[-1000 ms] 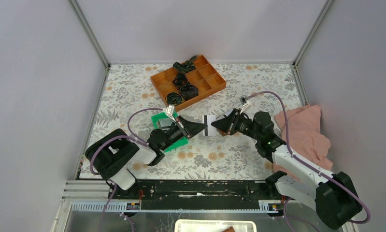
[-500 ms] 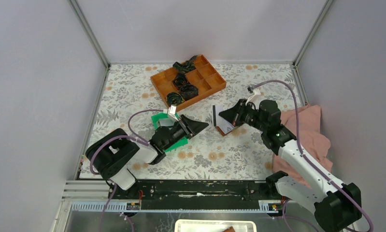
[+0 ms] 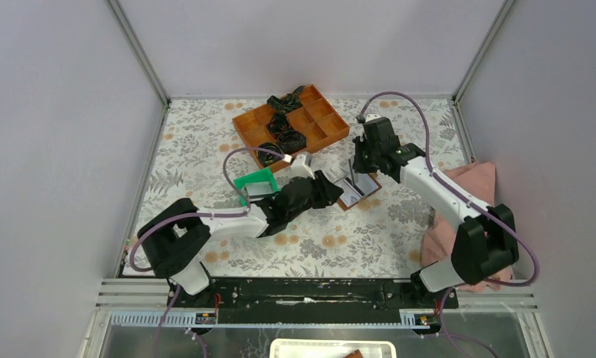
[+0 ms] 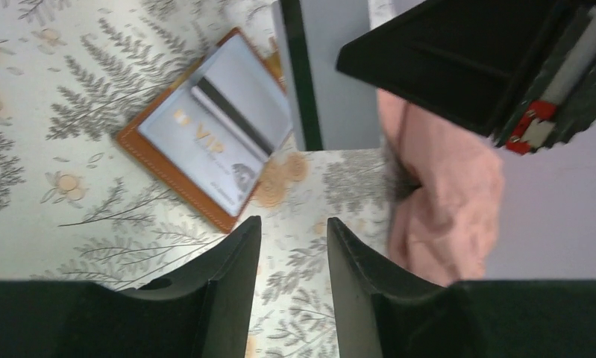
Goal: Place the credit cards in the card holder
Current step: Adjust the card holder at the center of the board.
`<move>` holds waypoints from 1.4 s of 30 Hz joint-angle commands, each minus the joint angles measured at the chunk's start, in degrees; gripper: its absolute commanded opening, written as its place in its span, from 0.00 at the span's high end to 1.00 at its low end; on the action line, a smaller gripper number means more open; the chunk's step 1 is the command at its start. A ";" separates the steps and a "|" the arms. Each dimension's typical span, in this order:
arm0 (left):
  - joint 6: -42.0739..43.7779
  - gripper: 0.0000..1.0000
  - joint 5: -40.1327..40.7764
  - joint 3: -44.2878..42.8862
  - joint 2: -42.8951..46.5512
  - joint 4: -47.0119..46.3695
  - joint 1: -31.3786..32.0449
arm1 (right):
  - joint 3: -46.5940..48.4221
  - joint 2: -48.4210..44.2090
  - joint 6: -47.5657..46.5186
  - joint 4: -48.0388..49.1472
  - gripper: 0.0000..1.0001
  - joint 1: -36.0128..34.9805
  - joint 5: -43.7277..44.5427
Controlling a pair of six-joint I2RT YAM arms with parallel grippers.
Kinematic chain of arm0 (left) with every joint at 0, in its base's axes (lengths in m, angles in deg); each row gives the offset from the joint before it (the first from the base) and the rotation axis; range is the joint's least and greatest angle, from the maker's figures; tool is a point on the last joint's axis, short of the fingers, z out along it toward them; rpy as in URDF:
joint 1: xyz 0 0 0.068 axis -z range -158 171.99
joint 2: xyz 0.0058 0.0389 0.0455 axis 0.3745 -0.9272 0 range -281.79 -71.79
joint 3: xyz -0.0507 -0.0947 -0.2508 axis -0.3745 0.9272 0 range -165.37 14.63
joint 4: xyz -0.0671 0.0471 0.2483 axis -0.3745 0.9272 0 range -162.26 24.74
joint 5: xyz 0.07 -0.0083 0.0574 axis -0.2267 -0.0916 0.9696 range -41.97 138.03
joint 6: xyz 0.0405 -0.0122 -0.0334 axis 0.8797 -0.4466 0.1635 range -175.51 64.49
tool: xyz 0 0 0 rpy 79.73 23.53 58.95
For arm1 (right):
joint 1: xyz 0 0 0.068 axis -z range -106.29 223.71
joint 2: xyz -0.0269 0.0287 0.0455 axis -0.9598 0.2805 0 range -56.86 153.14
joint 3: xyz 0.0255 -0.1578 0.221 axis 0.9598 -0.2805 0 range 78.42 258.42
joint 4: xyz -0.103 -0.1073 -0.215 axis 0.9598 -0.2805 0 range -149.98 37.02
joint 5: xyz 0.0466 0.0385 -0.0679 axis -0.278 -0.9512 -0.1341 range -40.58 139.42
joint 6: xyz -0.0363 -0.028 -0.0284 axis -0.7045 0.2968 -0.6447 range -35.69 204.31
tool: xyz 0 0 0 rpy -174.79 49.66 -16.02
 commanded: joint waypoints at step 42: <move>8.17 0.60 10.05 -25.55 -25.25 34.30 0.91 | 18.58 30.78 -13.64 -13.68 1.00 3.95 22.27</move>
